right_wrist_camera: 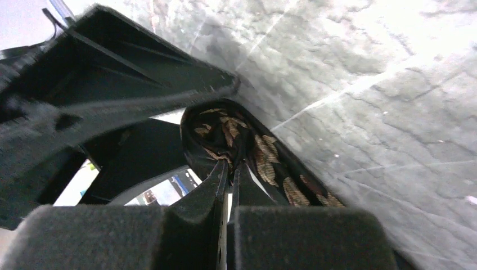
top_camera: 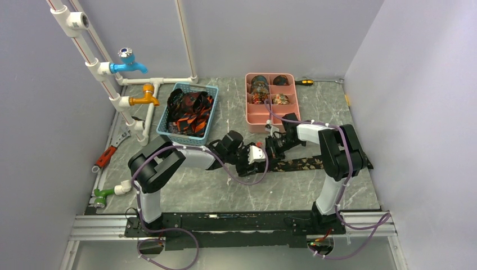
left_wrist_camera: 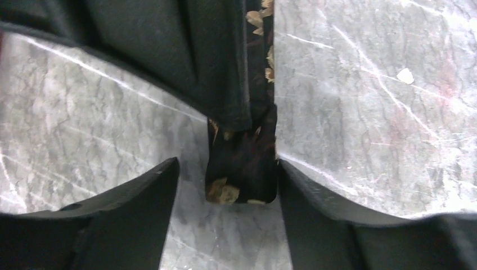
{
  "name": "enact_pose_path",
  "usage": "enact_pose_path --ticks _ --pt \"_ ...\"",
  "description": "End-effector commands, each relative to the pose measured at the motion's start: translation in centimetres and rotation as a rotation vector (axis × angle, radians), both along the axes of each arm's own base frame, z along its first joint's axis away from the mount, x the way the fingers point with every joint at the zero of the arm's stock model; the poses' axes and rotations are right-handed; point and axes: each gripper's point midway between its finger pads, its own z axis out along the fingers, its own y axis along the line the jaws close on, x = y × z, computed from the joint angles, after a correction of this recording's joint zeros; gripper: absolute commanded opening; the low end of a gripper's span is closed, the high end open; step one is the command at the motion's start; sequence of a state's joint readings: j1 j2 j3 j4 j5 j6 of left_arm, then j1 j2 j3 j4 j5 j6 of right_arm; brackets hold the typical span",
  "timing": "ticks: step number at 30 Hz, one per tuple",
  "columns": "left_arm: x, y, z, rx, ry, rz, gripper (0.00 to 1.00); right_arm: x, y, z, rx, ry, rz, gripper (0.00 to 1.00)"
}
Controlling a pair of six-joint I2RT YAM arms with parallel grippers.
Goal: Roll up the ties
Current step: Roll the tie at the center of the board.
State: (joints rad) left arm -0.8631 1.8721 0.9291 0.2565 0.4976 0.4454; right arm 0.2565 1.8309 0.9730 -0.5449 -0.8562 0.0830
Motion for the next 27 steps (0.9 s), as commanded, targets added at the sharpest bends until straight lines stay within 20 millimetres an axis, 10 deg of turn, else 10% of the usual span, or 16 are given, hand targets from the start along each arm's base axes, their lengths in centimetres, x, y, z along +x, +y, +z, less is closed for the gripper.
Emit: enact_pose_path --ticks 1,16,21,24,27 --pt "-2.0 3.5 -3.8 0.110 0.105 0.024 0.74 0.7 -2.5 -2.4 -0.172 -0.042 0.022 0.00" --pt "-0.3 -1.4 -1.0 -0.130 0.133 0.121 0.91 0.6 -3.7 -4.4 -0.299 -0.069 0.003 0.00" --pt "-0.3 -2.2 -2.1 -0.130 0.135 0.127 0.71 1.1 -2.7 -4.6 -0.264 -0.098 -0.010 0.00" --pt "-0.5 -0.7 -3.2 -0.069 0.094 0.114 0.36 1.9 -1.7 -4.3 -0.226 -0.110 -0.017 0.00" --pt "-1.3 1.9 -4.0 0.005 0.069 0.107 0.27 2.4 -0.6 -3.3 -0.177 -0.117 -0.018 0.00"
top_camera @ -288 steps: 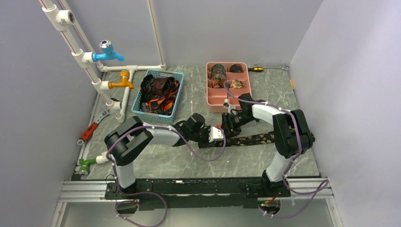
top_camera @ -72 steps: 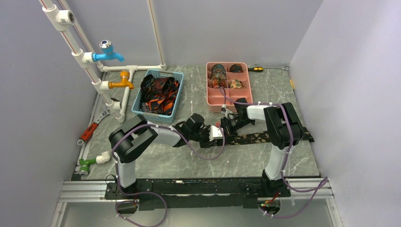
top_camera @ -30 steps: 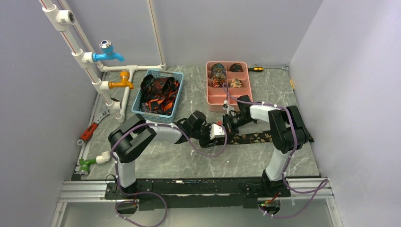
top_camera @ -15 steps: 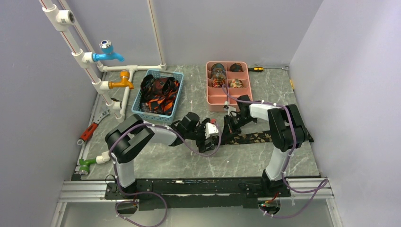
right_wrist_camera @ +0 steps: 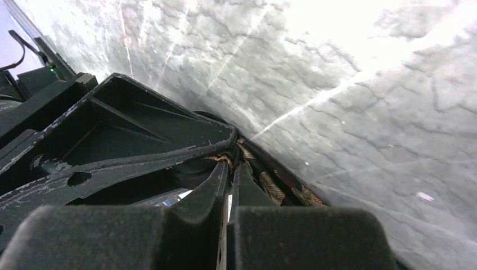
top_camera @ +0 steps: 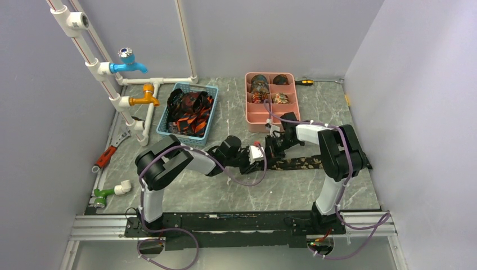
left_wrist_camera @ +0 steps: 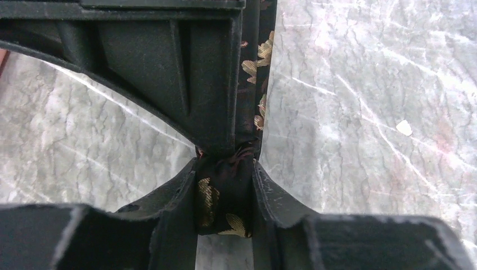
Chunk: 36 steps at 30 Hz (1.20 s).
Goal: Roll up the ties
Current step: Roll the tie at the center of the board.
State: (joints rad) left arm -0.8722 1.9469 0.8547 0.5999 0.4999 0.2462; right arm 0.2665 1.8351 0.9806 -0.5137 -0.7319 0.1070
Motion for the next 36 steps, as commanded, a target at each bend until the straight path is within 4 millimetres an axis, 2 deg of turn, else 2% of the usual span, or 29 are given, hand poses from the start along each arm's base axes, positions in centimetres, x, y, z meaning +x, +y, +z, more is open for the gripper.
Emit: enact_pose_path --ticks 1,4,7,9,12,16,21,24,26,27,30,33,36 --pt "-1.9 4.8 -4.3 0.199 0.025 0.015 0.27 1.3 0.4 -1.3 -0.059 -0.067 0.014 0.02" --pt "-2.8 6.8 -5.0 0.262 0.031 0.016 0.27 1.2 0.8 0.8 -0.022 -0.061 0.019 0.19" --pt "-2.8 7.3 -5.3 0.295 0.044 0.029 0.28 0.6 1.1 3.2 0.030 -0.073 0.022 0.36" --pt "-2.6 7.4 -5.4 0.310 0.050 0.039 0.29 0.0 1.4 4.5 0.064 -0.076 0.025 0.41" --pt "-2.3 7.2 -5.5 0.322 0.049 0.036 0.30 -0.7 2.0 5.8 0.117 -0.063 0.029 0.43" --pt "-2.2 6.9 -5.7 0.334 0.050 0.021 0.31 -1.1 3.0 5.5 0.135 -0.032 0.035 0.45" --pt "-2.1 6.8 -5.7 0.345 0.050 0.016 0.31 -1.1 3.4 3.1 0.087 0.005 0.052 0.46" --pt "-2.2 6.7 -5.7 0.344 0.052 0.009 0.32 -0.8 3.1 1.8 0.036 0.001 0.052 0.45" --pt "-2.2 6.7 -5.6 0.345 0.050 0.005 0.32 -0.4 2.7 1.1 0.002 -0.012 0.042 0.40" --pt "-2.2 6.7 -5.6 0.346 0.049 0.005 0.32 -0.3 2.5 0.8 -0.018 -0.017 0.036 0.33" --pt "-2.2 6.8 -5.7 0.349 0.047 -0.004 0.32 -0.4 1.9 -0.1 -0.050 -0.018 0.034 0.03" --pt "-2.2 6.6 -5.4 0.333 0.059 -0.011 0.39 -1.0 1.4 -0.8 -0.067 0.002 0.040 0.00" --pt "-1.7 6.1 -4.6 0.291 0.064 -0.013 0.55 -1.5 0.4 -1.8 -0.093 0.028 0.039 0.00"
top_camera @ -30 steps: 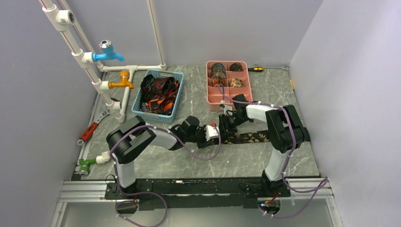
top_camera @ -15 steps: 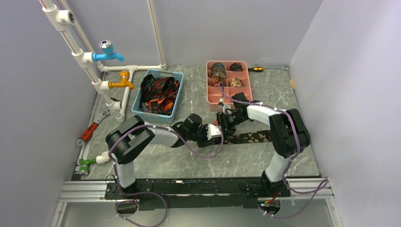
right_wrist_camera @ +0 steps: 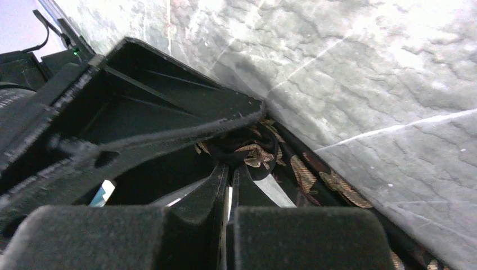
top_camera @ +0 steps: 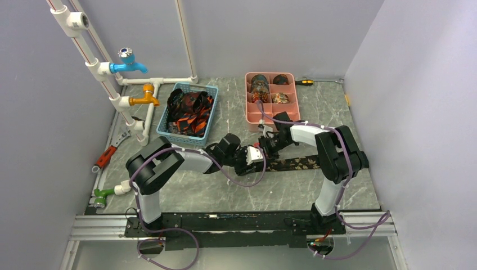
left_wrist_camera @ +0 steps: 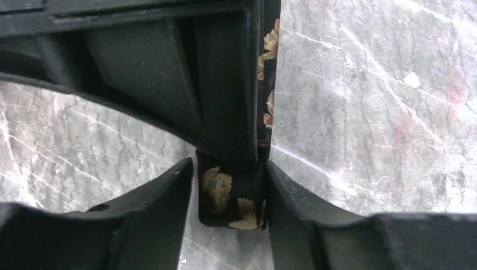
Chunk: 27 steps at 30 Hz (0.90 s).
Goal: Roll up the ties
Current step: Roll the tie at the center of the board.
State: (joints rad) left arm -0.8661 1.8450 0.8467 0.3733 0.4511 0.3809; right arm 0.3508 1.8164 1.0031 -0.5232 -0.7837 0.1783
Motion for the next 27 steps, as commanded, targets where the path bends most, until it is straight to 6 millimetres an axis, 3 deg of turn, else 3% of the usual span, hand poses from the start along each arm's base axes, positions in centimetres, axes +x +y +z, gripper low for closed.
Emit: enact_pose_path --ticks 1,4,8,18,21,23,25,27 --pt "-1.1 3.2 -4.3 0.137 0.109 0.013 0.60 0.0 -3.1 -3.9 -0.160 -0.002 -0.012 0.00" --pt "-0.7 2.6 -2.9 0.055 0.071 -0.007 0.72 0.1 -4.4 -4.7 -0.200 0.017 -0.026 0.00" --pt "-0.7 1.9 -1.6 -0.020 0.022 -0.037 0.79 0.0 -5.7 -5.4 -0.238 0.041 -0.039 0.00" --pt "0.2 -1.8 -0.6 -0.117 -0.014 -0.040 0.83 0.3 -7.3 -6.0 -0.335 0.050 -0.056 0.00" --pt "0.3 -2.8 -1.1 -0.121 -0.005 -0.045 0.76 0.4 -7.5 -6.2 -0.352 0.053 -0.048 0.00" --pt "0.4 -2.9 -1.6 -0.107 -0.001 -0.044 0.63 0.4 -7.1 -6.3 -0.327 0.059 -0.040 0.00" --pt "0.2 -2.1 -2.0 -0.071 0.002 -0.039 0.45 0.6 -6.4 -6.1 -0.284 0.046 -0.030 0.00" --pt "-0.1 -0.5 -2.3 -0.021 -0.002 -0.027 0.36 1.2 -5.0 -5.1 -0.199 0.012 -0.035 0.00"
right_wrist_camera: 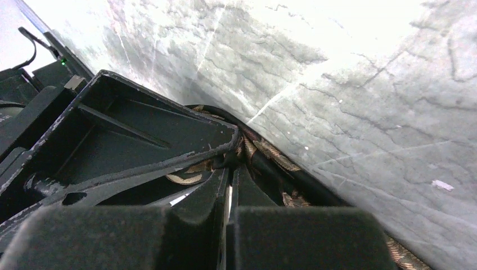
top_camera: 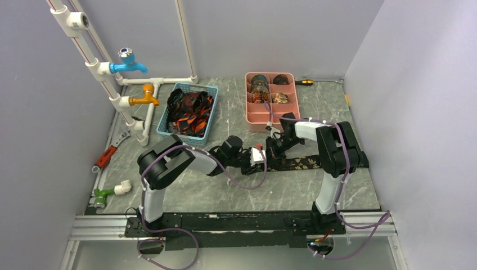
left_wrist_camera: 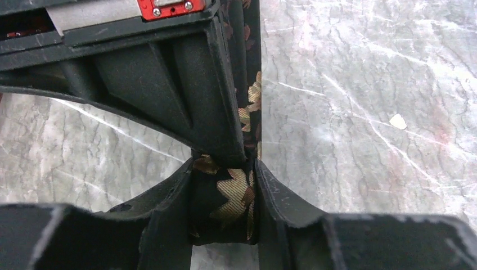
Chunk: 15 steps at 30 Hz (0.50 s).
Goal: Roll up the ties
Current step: Roll the tie at the center of the board.
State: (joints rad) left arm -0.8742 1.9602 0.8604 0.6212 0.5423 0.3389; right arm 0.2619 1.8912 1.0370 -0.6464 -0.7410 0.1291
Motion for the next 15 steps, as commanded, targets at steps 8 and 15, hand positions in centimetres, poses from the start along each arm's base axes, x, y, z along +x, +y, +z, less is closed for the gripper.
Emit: enact_pose_path --ticks 8,15 --pt "-2.6 9.6 -4.4 0.318 0.072 0.069 0.32 2.6 2.4 3.1 0.110 -0.229 0.027 0.43" --pt "-1.6 9.0 -4.5 0.344 0.075 0.075 0.33 0.9 5.6 5.6 0.235 -0.217 0.054 0.58"
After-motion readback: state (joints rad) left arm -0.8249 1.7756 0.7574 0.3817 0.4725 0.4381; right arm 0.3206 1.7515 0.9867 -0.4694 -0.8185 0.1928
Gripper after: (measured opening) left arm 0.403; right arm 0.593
